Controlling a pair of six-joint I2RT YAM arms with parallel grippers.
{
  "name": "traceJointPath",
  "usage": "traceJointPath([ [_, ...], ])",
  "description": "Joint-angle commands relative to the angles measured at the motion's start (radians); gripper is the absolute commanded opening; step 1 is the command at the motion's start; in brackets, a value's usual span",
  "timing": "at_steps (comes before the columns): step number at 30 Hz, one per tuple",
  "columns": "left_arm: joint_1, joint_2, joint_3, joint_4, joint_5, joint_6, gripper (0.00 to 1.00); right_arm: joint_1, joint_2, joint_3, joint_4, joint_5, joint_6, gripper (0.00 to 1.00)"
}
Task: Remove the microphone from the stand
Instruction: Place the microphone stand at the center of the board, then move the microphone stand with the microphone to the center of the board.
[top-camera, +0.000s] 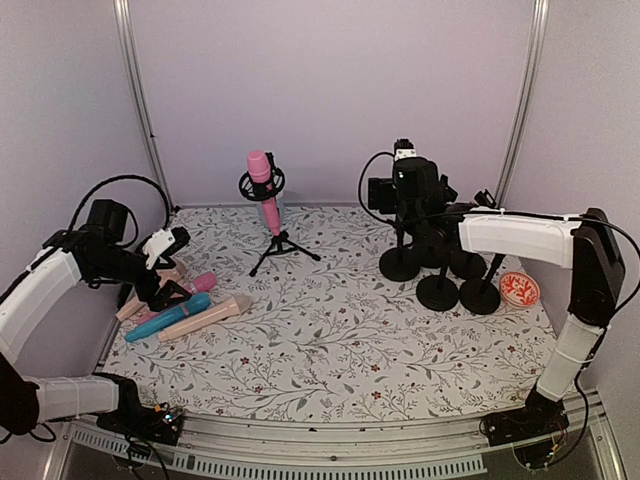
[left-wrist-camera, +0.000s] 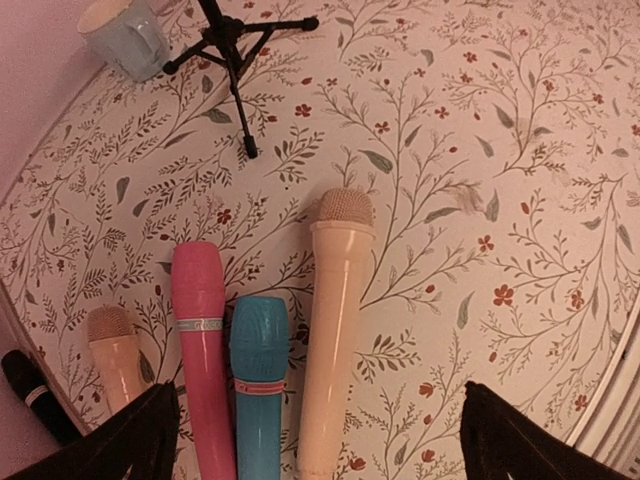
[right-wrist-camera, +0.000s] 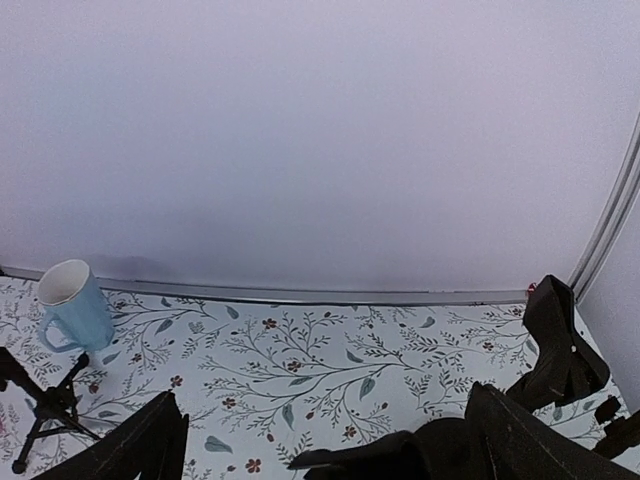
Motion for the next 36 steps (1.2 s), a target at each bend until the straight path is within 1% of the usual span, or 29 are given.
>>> traceJointPath([
  [1, 0.07, 0.012, 0.052, 0.033, 0.073, -0.031, 0.99, 0.088, -0.063, 0.058, -0.09, -0.011, 0.048, 0.99],
  [2, 0.083, 0.018, 0.056, 0.034, 0.083, -0.033, 0.99, 0.101, -0.067, 0.08, -0.103, -0.069, 0.047, 0.99],
  [4, 0.097, 0.028, 0.059, 0.033, 0.093, -0.035, 0.99, 0.111, -0.06, 0.147, -0.153, -0.256, 0.082, 0.99],
  [5, 0.1, 0.029, 0.058, 0.033, 0.095, -0.033, 0.99, 0.124, -0.052, 0.175, -0.155, -0.323, 0.091, 0.99],
  [7, 0.103, 0.028, 0.054, 0.028, 0.102, -0.029, 0.99, 0.16, -0.012, 0.239, -0.154, -0.412, 0.075, 0.99],
  [9, 0.103, 0.025, 0.047, 0.02, 0.108, -0.024, 0.99, 0.185, 0.049, 0.339, -0.196, -0.501, 0.046, 0.99],
  [11, 0.103, 0.021, 0.038, 0.018, 0.107, -0.021, 0.99, 0.192, 0.132, 0.487, -0.278, -0.572, 0.083, 0.99],
  [13, 0.104, 0.015, 0.028, 0.018, 0.098, -0.018, 0.99, 0.191, 0.213, 0.595, -0.342, -0.623, 0.143, 1.0],
  [18, 0.104, -0.005, 0.009, 0.006, 0.082, -0.001, 0.99, 0.189, 0.327, 0.731, -0.384, -0.746, 0.297, 0.91],
  [20, 0.105, -0.015, 0.004, 0.003, 0.078, 0.006, 0.99, 0.182, 0.356, 0.76, -0.405, -0.752, 0.342, 0.88],
  [24, 0.105, -0.027, -0.001, 0.002, 0.081, 0.012, 0.99, 0.156, 0.373, 0.749, -0.432, -0.728, 0.429, 0.8],
  [26, 0.104, -0.029, -0.001, 0.001, 0.085, 0.014, 0.99, 0.147, 0.375, 0.735, -0.416, -0.737, 0.472, 0.79],
  [31, 0.105, -0.021, 0.004, 0.0, 0.093, 0.009, 0.99, 0.123, 0.404, 0.731, -0.326, -0.87, 0.537, 0.77],
  [36, 0.104, -0.026, -0.003, -0.002, 0.085, 0.014, 0.99, 0.117, 0.43, 0.729, -0.222, -0.95, 0.596, 0.69],
])
